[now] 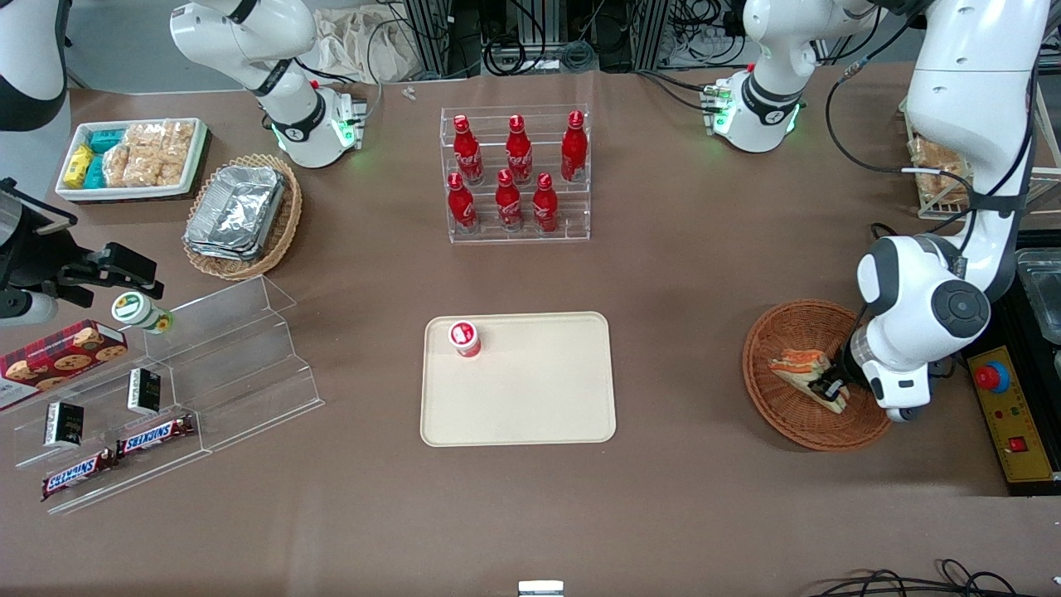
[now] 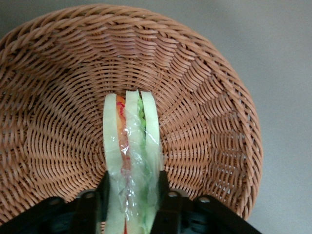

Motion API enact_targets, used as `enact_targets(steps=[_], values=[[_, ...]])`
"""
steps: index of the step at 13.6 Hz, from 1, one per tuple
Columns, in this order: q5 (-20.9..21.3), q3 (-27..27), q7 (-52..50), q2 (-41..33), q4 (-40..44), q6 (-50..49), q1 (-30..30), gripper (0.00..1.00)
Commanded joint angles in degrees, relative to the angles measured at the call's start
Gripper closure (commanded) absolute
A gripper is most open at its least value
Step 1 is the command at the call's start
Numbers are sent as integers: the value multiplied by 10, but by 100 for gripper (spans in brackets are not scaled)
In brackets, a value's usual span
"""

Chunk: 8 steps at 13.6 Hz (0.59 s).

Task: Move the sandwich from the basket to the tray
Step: 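Close the left gripper on the sandwich and lift it up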

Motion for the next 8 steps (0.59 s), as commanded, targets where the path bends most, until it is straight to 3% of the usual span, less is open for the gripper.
enact_targets(steps=[1, 5, 8], values=[[9, -3, -21, -51, -14, -43, 0, 100], [9, -17, -13, -119, 46, -209, -1, 100], [5, -52, -11, -132, 197, -400, 0, 100]])
